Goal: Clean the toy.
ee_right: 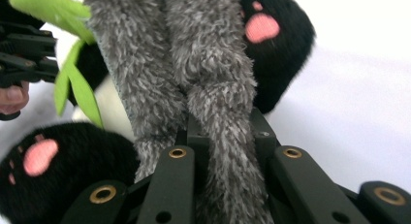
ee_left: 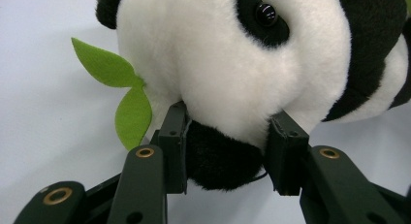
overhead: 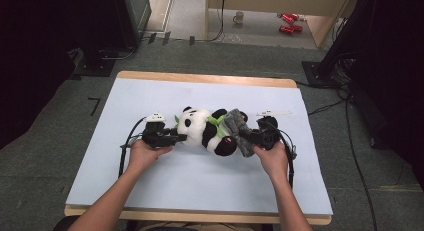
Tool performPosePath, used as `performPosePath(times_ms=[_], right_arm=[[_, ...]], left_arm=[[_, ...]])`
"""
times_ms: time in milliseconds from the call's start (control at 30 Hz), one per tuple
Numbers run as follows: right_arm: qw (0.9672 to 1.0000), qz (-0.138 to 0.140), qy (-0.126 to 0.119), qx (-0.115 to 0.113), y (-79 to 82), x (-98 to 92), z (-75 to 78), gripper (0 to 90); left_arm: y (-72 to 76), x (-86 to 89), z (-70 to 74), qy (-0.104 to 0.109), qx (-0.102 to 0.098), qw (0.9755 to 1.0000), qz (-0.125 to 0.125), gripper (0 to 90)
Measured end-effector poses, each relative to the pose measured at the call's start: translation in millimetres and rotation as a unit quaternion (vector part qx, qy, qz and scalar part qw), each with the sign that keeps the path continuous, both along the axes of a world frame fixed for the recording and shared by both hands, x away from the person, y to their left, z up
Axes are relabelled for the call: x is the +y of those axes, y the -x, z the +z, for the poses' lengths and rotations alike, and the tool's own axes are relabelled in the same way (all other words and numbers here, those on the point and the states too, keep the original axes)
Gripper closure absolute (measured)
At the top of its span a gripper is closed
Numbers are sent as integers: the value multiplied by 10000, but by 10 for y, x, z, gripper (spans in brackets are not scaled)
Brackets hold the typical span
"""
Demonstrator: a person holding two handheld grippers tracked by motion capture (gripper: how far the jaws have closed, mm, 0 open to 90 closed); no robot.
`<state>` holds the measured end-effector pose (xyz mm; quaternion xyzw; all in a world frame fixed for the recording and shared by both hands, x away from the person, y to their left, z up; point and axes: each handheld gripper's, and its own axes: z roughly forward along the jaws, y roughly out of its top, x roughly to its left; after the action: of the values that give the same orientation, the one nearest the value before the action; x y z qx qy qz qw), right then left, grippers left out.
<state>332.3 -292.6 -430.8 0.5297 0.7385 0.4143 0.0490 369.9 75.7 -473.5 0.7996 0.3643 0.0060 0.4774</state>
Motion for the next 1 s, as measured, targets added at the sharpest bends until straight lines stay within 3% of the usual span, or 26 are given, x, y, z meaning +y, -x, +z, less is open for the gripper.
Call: performPosePath(times_ms=[233, 300, 467, 667, 700, 733, 767, 1000], right_arm=[[9997, -144, 80, 174, 54, -77, -79, 780], [9991, -203, 218, 304, 78, -127, -106, 782], [9973, -401, 319, 520, 119, -266, -61, 783], [9987, -398, 152, 269, 192, -301, 225, 783], [9993, -346, 81, 149, 223, -260, 353, 783], [9993, -346, 81, 149, 223, -260, 353, 783], [9997, -252, 41, 39, 250, -198, 464, 783], [9995, 106, 0, -286, 348, 47, 761, 780]], left_arm=[[-69, -6, 25, 42, 98, 9999, -2, 585], [-109, -5, 39, 104, 164, 9998, 18, 584], [-138, -9, 47, 177, 249, 9995, 55, 586], [-140, -16, 49, 162, 248, 9995, 56, 586], [-138, -20, 49, 147, 229, 9996, 58, 586], [-138, -20, 49, 147, 229, 9996, 58, 586], [-137, -21, 50, 134, 221, 9996, 57, 586], [-129, -27, 49, 91, 177, 9998, 45, 586]])
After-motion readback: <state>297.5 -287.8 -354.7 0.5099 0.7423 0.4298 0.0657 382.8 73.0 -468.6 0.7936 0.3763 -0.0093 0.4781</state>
